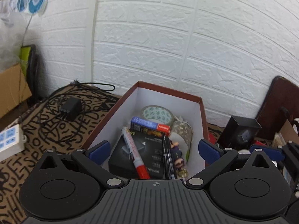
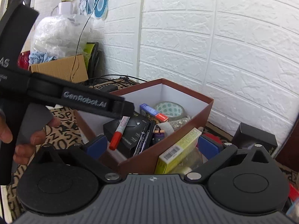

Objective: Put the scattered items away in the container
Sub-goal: 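Withdraw the left gripper from the shoebox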

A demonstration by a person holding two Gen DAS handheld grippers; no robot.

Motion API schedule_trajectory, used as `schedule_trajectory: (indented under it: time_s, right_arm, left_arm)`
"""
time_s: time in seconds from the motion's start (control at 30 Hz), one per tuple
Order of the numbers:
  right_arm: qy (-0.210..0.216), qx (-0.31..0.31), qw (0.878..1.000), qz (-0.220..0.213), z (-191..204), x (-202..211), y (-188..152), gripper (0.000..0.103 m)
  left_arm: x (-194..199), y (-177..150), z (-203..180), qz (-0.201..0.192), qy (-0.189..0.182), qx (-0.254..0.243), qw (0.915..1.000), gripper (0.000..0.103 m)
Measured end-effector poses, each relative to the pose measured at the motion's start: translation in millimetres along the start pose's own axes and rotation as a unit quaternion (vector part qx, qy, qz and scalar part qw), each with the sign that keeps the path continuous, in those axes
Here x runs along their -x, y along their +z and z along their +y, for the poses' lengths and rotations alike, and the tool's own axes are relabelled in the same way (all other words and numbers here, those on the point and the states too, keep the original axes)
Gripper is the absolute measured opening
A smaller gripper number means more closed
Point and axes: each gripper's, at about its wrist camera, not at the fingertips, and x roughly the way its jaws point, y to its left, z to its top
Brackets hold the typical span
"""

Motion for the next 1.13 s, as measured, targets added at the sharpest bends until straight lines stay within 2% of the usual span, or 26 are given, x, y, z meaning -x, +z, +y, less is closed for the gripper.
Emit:
schedule_trajectory:
  time_s: [0.17,0.33,0.5,0.73,1.13]
  right_arm:
    - [-0.008,-0.013,1.000,0.018,2.5,25.8,-8.0,0.103]
    - [-0.009,-0.004,0.999,0.034,10.2,49.5,-11.0,0.103]
    - [-0.022,0.027,0.998,0.044,22.4,66.0,-16.1,0.103]
    - [-0.032,0.039,0.998,0.043,27.9,83.9,-21.7,0.103]
    - [-0.045,0.043,0.997,0.055,28.0,86.9,-28.2,0.103]
  left_arm:
    - [31.8,-16.8,-10.1,0.014,0.026,-0.012,0.9995,0.103]
    - [51.4,-34.9,-22.8,0.030,0.062,-0.053,0.9962,0.103]
    - [68.6,-45.2,-29.3,0.036,0.057,-0.057,0.9961,0.103]
    - [82.0,-50.4,-37.3,0.037,0.049,-0.060,0.9963,0.103]
    - [88.1,-52.7,-42.5,0.029,0.030,-0.059,0.9974,0.103]
